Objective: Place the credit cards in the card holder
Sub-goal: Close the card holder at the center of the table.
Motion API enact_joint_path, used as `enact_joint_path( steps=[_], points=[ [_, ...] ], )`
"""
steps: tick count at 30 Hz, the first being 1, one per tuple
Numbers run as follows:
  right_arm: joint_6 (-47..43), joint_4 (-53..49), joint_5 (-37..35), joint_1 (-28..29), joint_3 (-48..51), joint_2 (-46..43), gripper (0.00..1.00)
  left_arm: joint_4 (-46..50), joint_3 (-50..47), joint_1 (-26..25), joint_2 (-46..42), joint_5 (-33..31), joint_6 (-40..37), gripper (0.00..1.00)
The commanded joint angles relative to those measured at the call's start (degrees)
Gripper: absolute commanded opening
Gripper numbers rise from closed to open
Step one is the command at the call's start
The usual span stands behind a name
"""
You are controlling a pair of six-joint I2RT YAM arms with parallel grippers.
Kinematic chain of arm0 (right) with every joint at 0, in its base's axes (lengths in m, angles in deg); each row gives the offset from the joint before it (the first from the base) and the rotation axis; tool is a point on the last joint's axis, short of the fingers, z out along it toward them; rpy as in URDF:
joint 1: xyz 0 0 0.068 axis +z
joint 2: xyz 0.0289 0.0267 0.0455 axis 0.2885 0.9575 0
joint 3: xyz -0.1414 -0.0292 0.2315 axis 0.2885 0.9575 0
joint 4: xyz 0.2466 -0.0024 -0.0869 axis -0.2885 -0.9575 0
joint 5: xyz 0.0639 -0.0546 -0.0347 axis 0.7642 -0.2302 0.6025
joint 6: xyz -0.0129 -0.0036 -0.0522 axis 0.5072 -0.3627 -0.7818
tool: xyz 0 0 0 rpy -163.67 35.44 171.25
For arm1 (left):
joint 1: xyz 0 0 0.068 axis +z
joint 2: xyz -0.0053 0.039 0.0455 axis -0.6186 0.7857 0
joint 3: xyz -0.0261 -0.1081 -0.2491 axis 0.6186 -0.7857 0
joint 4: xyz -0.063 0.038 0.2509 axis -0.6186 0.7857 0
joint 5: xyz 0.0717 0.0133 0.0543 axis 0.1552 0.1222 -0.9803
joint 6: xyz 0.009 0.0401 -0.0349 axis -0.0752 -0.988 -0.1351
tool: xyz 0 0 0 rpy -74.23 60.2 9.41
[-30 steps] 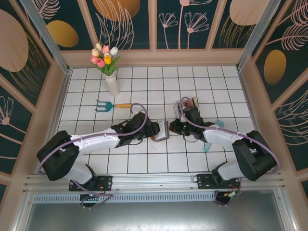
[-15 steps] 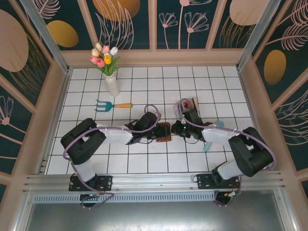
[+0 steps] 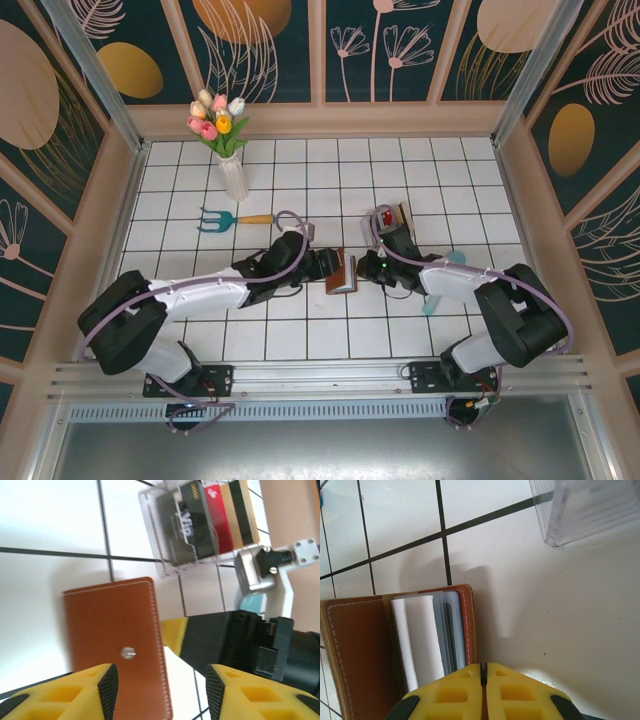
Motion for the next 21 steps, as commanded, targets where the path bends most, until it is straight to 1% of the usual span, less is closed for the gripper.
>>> enact_joint_path(
  steps=[1, 4, 8, 11, 18, 21],
  points=[
    [0.1, -0.4, -1.1, 0.0, 0.5, 0.0, 0.08, 7.0, -1.8, 0.4, -0.9, -6.5, -0.8, 0.51],
    [0.0, 0.0, -0.7, 0.0, 0.6, 0.1, 0.08, 8.1, -1.4, 0.5, 0.7, -6.8, -0.2, 0.50],
    [0.1, 0.3, -0.3, 0.0, 0.5, 0.1, 0.08, 8.2, 2.5, 0.6, 6.0, -3.3, -2.0, 0.48],
    [0.2, 0.6, -0.1, 0.0, 0.5, 0.0, 0.08, 8.8, 5.5, 0.5, 9.6, -1.8, -2.6, 0.48],
    [0.5, 1.0, 0.4, 0.0, 0.4, -0.1, 0.08, 6.2, 7.1, 0.5, 13.5, 2.3, -3.7, 0.50],
    [0.8, 1.3, 0.7, 0.0, 0.5, 0.1, 0.08, 6.0, 8.0, 0.5, 16.9, 3.8, -4.1, 0.50]
  ],
)
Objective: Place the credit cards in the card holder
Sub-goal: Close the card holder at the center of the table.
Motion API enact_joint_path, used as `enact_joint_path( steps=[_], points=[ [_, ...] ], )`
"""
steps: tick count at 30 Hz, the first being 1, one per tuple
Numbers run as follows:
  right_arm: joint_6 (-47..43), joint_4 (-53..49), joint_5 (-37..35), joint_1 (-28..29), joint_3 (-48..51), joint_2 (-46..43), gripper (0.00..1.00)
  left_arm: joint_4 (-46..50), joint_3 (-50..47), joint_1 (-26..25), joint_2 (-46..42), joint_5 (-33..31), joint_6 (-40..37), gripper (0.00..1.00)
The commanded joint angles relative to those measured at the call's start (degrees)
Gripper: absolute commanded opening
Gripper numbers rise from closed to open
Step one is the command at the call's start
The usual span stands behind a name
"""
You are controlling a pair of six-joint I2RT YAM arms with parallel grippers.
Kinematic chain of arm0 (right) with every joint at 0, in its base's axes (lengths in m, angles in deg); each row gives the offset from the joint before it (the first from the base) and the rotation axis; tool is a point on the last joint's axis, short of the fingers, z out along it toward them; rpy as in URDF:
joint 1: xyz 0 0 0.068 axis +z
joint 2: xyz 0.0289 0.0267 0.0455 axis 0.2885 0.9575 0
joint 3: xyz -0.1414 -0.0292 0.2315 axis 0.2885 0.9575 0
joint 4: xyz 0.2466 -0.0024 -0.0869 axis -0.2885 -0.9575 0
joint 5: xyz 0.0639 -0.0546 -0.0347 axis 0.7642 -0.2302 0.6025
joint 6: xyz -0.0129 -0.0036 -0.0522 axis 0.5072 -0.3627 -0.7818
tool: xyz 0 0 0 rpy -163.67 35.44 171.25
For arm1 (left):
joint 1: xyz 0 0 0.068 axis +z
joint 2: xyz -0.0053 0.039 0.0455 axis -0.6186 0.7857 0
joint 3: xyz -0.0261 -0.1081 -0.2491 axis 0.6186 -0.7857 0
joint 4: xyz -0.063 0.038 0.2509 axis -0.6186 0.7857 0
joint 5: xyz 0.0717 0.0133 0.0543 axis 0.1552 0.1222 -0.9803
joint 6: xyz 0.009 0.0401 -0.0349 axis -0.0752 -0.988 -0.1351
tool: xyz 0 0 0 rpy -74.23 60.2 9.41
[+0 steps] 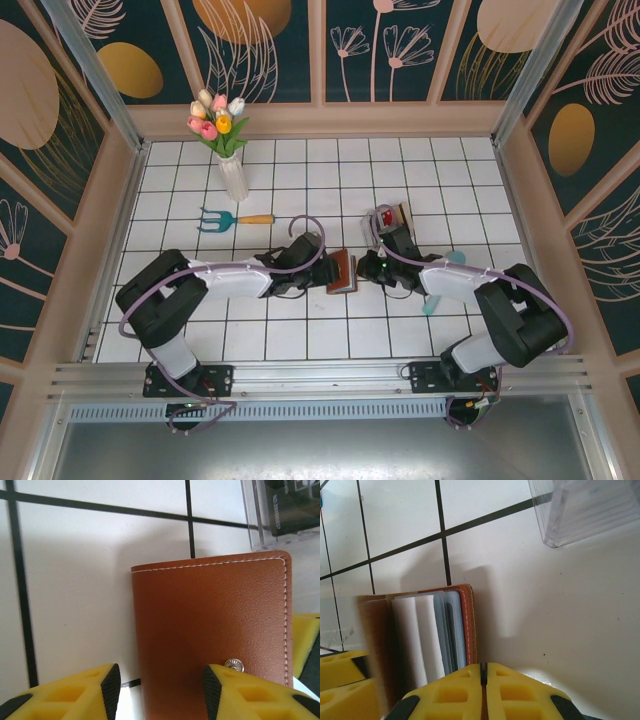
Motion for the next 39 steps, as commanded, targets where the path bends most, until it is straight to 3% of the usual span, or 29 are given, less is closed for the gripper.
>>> enact_joint_path(
  steps=[1, 6, 14, 20, 25, 29, 32, 36, 39],
  points=[
    [1.0, 1.5, 0.6, 0.0, 0.5, 0.1, 0.08, -0.6, 1.3, 0.2, 3.0, 2.5, -1.5, 0.50],
    [3.1, 2.6, -1.0, 0.0, 1.2, -1.3, 0.10, -1.0, -0.1, 0.1, 5.3, 1.8, -0.8, 0.49],
    [4.1, 6.1, 3.7, 1.4, -0.7, -2.3, 0.13, -1.9, -1.7, 0.1, 6.4, 1.5, -0.1, 0.45],
    [2.9, 1.7, 0.3, 3.9, -3.9, -0.9, 0.15, -2.4, -1.6, 0.1, 6.6, 1.7, 0.2, 0.43],
    [1.7, 0.5, 1.9, 4.4, -5.0, -2.2, 0.34, -2.3, -1.5, 0.0, 6.8, 1.3, 0.3, 0.42],
    [-1.2, -1.3, 6.0, 4.2, -6.2, -5.1, 0.38, -2.4, -1.6, 0.0, 6.9, 1.3, 0.4, 0.42],
    [-2.6, -5.6, 2.5, 3.7, -7.0, -8.8, 0.41, -2.7, -1.7, 0.0, 6.8, 1.3, 0.6, 0.41],
    [-1.8, -7.8, -1.7, 0.0, -4.1, -12.5, 0.33, -3.6, -2.1, -0.1, 6.8, 1.6, 0.8, 0.40],
    [-0.7, -5.5, 1.6, -4.8, -1.0, -12.4, 0.23, -3.9, -2.2, -0.1, 6.8, 2.0, 0.8, 0.39]
  ],
)
